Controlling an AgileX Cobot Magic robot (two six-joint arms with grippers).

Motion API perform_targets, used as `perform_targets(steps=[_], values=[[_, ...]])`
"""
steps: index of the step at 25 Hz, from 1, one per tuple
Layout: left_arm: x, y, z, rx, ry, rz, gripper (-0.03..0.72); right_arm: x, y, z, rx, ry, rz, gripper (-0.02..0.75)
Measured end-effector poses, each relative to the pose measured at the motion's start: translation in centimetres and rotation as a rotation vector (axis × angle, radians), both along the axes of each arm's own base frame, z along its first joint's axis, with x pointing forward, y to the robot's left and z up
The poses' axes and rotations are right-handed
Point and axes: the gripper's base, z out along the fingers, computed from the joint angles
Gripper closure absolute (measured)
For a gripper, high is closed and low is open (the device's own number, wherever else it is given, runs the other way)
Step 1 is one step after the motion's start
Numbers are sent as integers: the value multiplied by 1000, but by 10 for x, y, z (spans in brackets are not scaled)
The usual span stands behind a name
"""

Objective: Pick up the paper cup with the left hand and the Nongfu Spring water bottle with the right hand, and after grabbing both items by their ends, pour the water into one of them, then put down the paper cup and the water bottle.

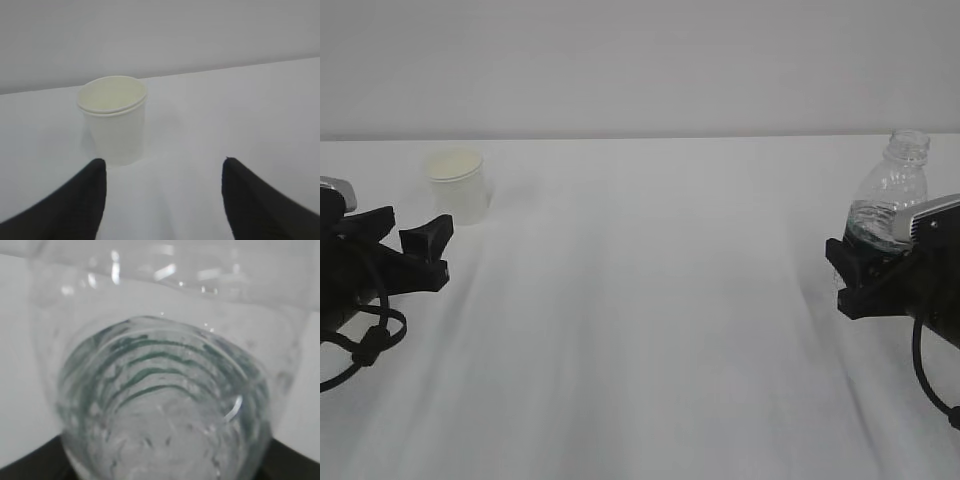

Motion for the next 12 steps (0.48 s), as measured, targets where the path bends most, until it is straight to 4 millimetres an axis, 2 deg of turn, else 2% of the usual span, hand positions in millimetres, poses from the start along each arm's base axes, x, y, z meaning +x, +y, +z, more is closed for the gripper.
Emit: perform_targets(steps=[5, 12], values=[[17, 3, -13, 5, 21, 35, 41, 0, 0, 0, 2, 1, 1, 311], [45, 2, -30, 8, 25, 53, 11, 0, 0, 0, 2, 1, 2, 311]])
